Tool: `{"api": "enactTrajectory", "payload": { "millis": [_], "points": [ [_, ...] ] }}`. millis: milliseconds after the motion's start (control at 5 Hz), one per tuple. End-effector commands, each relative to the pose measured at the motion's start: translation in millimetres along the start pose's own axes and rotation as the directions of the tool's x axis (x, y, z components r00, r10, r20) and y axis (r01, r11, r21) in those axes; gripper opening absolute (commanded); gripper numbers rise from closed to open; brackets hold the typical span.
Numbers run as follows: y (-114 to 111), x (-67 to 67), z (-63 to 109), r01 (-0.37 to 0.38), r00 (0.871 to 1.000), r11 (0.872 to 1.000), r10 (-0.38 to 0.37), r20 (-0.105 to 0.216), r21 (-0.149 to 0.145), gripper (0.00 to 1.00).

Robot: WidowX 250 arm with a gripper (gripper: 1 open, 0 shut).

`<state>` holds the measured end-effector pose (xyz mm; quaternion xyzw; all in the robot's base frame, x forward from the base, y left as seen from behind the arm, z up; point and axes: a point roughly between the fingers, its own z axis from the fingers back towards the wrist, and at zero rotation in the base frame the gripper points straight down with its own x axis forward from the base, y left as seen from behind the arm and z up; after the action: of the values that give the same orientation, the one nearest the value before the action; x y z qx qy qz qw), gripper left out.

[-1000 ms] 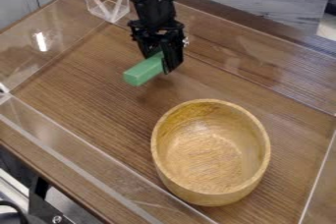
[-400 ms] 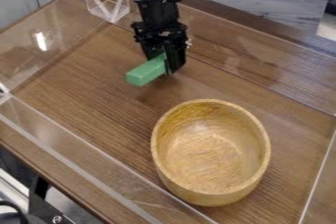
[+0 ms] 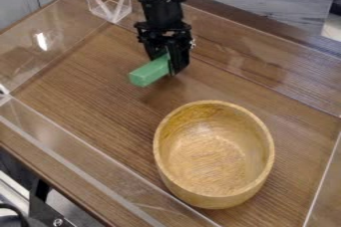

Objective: Remove the green block from inside the brown bowl and put it on the table

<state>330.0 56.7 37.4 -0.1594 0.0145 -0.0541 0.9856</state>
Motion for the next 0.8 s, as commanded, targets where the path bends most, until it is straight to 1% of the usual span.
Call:
{"api": "enactTrajectory", "payload": {
  "millis": [0,600],
  "points": [
    [-2.5,12.5,16.8,0.024,0.999,0.999,-0.025,0.045,0.026,0.0],
    [-3.1,12.7,16.0,0.017,1.0,1.0,-0.017,0.02,0.019,0.0]
  ]
}}
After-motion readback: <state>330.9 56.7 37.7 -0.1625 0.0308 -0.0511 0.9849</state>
